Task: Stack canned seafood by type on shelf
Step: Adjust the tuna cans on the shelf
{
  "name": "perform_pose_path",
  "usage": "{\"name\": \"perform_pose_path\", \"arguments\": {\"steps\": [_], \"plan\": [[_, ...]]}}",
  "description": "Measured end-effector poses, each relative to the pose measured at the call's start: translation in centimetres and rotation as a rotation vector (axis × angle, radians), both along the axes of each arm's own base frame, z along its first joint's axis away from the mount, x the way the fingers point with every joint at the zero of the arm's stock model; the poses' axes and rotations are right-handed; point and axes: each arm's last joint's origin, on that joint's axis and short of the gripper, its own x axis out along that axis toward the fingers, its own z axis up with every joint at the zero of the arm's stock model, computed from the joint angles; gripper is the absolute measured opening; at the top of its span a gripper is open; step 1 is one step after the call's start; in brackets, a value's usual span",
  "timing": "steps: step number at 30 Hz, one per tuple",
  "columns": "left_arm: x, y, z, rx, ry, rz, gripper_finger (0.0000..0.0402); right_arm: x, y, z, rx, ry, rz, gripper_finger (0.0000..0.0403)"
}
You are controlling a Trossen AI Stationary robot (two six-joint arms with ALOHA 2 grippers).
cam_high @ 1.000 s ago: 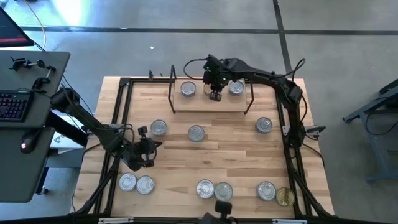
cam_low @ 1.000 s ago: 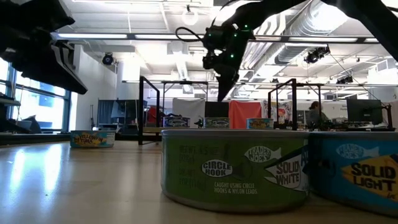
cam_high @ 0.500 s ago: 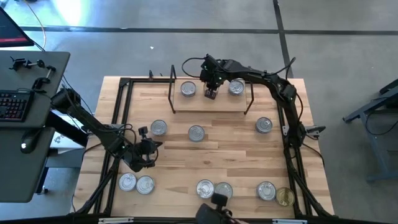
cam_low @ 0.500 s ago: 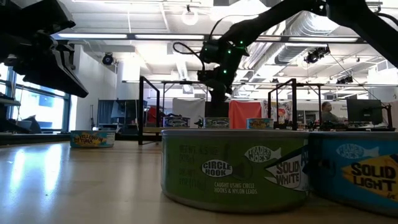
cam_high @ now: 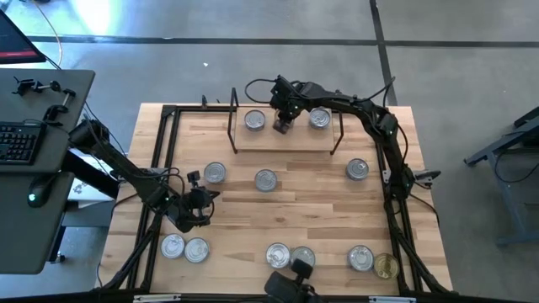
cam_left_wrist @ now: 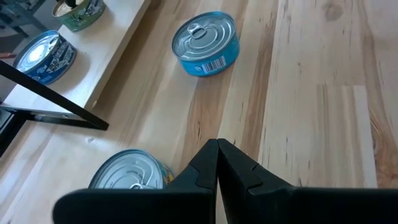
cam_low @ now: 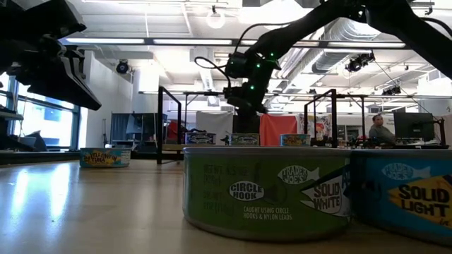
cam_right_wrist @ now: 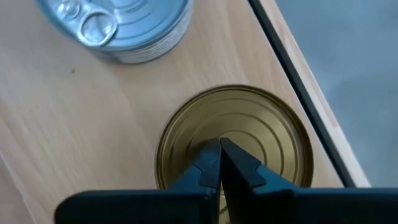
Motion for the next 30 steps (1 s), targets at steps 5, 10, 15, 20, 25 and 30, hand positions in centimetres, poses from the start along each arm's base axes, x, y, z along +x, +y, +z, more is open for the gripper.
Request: {"name": "perform_pose_path", "arguments": {"steps": [5, 10, 15, 20, 25, 30], "plan": [[0.0, 0.0, 0.0, -0.001, 0.000, 0.000, 0.0000, 0.1, -0.1, 0.0, 0.006, -0.017, -0.041, 0.0000], [0.0, 0.0, 0.0, -0.002, -0.002, 0.001, 0.0000, 0.0, 0.0, 1.4, -0.028, -0.065, -0.037, 0.0000], [0.0, 0.0, 0.0, -0.016, -0.009, 0.012, 0.0000, -1.2, 0.7, 4.9, -0.069, -0.100, -0.006, 0.0000], [0.0, 0.0, 0.0, -0.026, -0.015, 0.020, 0.0000, -2.7, 2.5, 6.6, -0.041, -0.007, 0.070, 0.0000], [0.0, 0.0, 0.0, -0.035, -0.020, 0.027, 0.0000, -4.1, 3.5, 6.1, 0.051, 0.152, 0.091, 0.0000], [0.0, 0.0, 0.0, -0.038, -0.022, 0.030, 0.0000, -5.3, 3.2, 6.0, -0.013, 0.300, 0.035, 0.0000]]}}
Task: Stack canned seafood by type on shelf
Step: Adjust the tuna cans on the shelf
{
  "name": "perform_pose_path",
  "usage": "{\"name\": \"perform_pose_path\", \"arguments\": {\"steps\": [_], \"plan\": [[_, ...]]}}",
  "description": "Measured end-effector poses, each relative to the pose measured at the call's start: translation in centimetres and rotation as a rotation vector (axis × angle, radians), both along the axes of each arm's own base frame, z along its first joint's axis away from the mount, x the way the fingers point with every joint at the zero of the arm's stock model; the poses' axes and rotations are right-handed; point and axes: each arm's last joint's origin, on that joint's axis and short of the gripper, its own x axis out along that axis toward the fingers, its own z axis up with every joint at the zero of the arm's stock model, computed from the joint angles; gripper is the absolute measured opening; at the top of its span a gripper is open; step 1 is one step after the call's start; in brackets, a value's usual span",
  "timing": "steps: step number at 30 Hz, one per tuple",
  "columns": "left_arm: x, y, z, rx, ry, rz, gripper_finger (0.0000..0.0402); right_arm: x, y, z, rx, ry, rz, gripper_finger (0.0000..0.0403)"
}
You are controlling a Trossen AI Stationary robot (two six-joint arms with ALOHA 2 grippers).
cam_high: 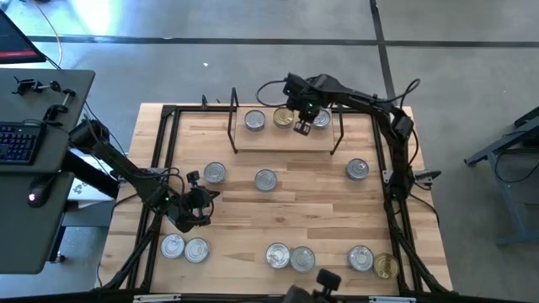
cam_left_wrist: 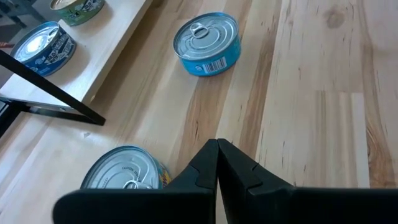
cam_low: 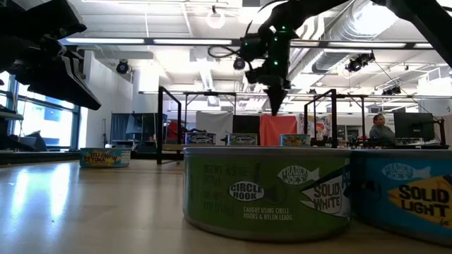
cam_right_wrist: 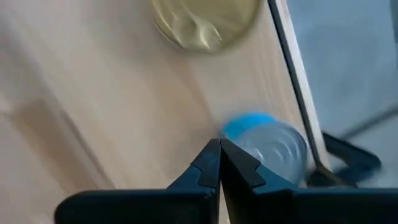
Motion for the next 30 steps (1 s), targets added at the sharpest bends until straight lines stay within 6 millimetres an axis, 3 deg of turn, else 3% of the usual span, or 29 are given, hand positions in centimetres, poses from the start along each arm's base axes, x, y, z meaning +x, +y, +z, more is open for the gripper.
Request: {"name": "perform_pose_path", "arguments": {"steps": [9, 17, 20, 30], "plan": [[0.0, 0.0, 0.0, -0.013, -0.007, 0.011, 0.0000, -1.2, -1.3, -0.1, 0.009, 0.025, -0.063, 0.0000], [0.0, 0.0, 0.0, -0.010, -0.016, 0.021, 0.0000, -2.3, -1.7, -5.0, 0.005, 0.087, -0.052, 0.0000], [0.0, 0.1, 0.1, 0.014, -0.022, 0.020, 0.0000, -2.2, -1.8, -5.7, -0.038, 0.066, -0.068, 0.0000], [0.4, -0.1, 0.4, 0.070, -0.045, -0.015, 0.0000, -1.1, -1.1, -4.7, -0.027, 0.024, -0.066, 0.0000]]}}
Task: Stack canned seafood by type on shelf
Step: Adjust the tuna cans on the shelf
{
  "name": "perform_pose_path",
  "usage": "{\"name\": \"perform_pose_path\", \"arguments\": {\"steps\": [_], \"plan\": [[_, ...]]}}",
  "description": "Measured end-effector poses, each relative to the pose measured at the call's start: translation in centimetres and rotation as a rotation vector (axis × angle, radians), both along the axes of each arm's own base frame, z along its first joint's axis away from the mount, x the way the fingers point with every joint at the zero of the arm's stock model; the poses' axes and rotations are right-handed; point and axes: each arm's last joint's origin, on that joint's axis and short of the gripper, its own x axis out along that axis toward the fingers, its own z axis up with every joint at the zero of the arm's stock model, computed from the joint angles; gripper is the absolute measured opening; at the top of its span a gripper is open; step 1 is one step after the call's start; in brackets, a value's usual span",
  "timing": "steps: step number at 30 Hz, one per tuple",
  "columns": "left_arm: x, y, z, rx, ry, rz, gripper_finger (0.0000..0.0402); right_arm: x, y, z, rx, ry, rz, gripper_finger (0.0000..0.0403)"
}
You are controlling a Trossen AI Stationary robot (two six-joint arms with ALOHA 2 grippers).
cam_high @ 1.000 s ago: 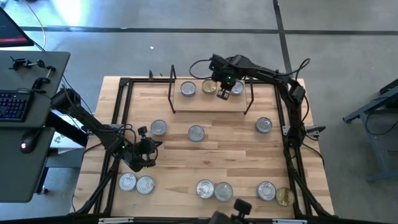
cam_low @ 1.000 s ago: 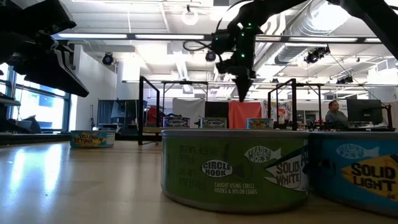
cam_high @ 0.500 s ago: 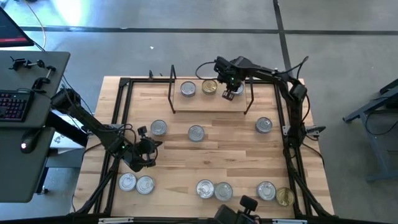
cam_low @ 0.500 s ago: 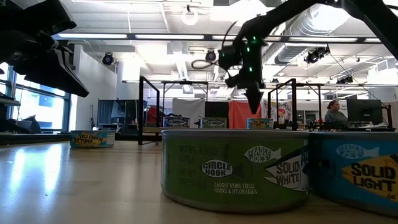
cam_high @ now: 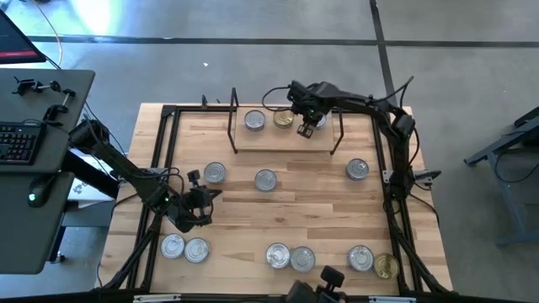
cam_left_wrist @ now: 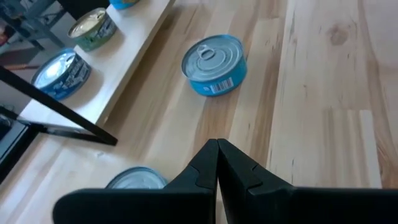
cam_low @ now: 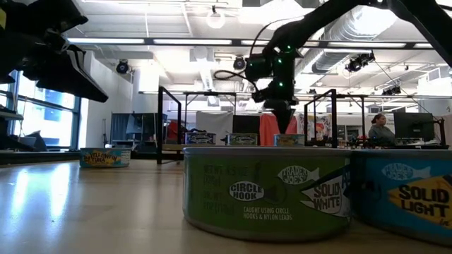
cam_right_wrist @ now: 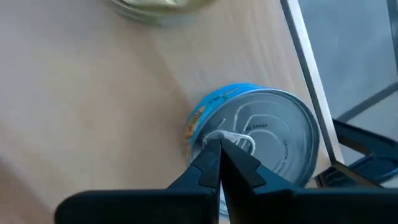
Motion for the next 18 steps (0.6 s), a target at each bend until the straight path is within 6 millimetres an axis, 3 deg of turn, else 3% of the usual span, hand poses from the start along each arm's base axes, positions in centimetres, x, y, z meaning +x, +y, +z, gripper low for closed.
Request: {"name": "perform_pose_path", "arguments": {"steps": [9, 18], "plan": [[0.1, -0.1, 0.1, -0.015, -0.014, 0.004, 0.0000, 0.3, -0.1, 1.0, -0.023, -0.014, 0.002, 0.0000], [0.1, -0.1, 0.0, -0.041, -0.011, 0.004, 0.0000, -1.5, -1.2, -0.7, 0.010, 0.042, -0.046, 0.0000]]}}
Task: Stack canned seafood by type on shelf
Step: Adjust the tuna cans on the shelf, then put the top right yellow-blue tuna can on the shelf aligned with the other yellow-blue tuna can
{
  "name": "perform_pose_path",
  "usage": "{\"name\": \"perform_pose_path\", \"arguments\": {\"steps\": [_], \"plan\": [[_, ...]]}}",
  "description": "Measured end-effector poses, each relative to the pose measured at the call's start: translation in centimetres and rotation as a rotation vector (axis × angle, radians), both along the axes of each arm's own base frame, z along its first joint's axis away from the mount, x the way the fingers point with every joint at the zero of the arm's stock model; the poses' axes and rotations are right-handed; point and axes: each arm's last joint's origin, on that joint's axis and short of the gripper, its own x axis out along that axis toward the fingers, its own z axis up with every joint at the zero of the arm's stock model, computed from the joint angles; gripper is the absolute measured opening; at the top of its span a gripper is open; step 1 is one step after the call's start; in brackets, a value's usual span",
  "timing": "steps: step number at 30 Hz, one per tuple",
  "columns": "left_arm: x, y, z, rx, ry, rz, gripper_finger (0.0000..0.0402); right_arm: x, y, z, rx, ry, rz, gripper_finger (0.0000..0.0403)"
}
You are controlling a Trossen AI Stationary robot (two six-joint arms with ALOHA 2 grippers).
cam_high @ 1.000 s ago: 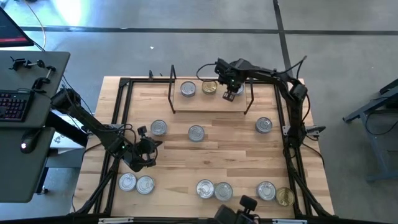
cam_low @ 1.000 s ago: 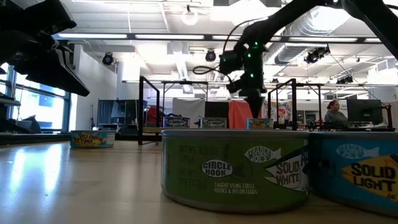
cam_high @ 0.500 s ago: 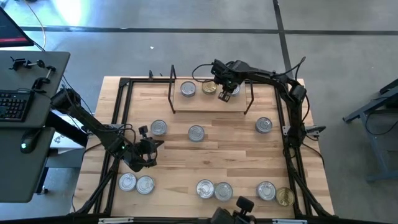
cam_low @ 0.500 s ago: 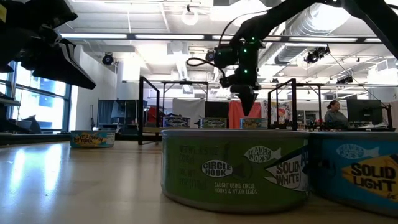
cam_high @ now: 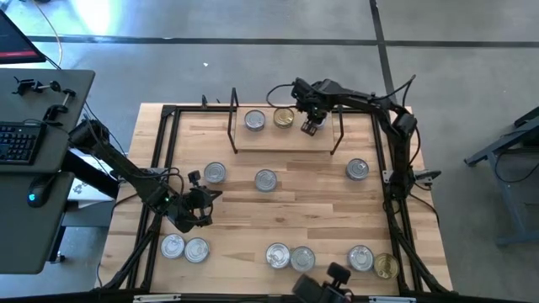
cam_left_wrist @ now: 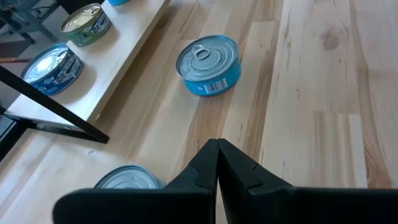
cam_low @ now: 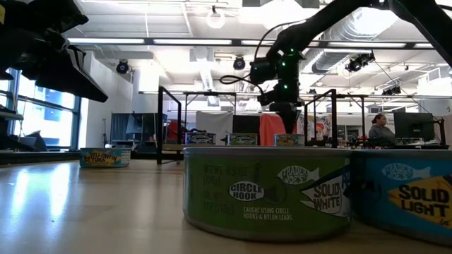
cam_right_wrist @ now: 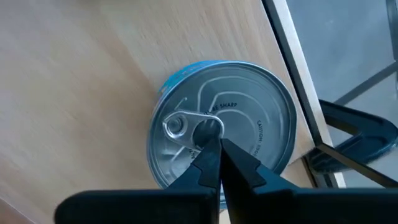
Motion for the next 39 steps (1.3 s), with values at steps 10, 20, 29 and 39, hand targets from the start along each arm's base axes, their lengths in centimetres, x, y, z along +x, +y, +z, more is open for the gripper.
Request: {"name": "perform_pose_path", "arguments": {"steps": [10, 20, 29, 39], "plan": [[0.0, 0.0, 0.0, 0.018, 0.004, -0.005, 0.0000, -0.7, 0.4, 1.7, -0.017, -0.019, 0.025, 0.0000], [0.0, 0.1, 0.1, 0.045, -0.017, 0.016, 0.0000, 1.1, 2.3, 6.3, -0.071, -0.368, 0.175, 0.0000], [0.0, 0.1, 0.1, 0.048, -0.023, 0.022, 0.0000, 7.7, 9.4, 7.1, 0.016, -0.808, 0.682, 0.0000], [0.0, 0.1, 0.1, 0.038, -0.032, 0.032, 0.0000, 8.5, 19.4, -1.9, 0.055, -1.021, 0.736, 0.0000]]}}
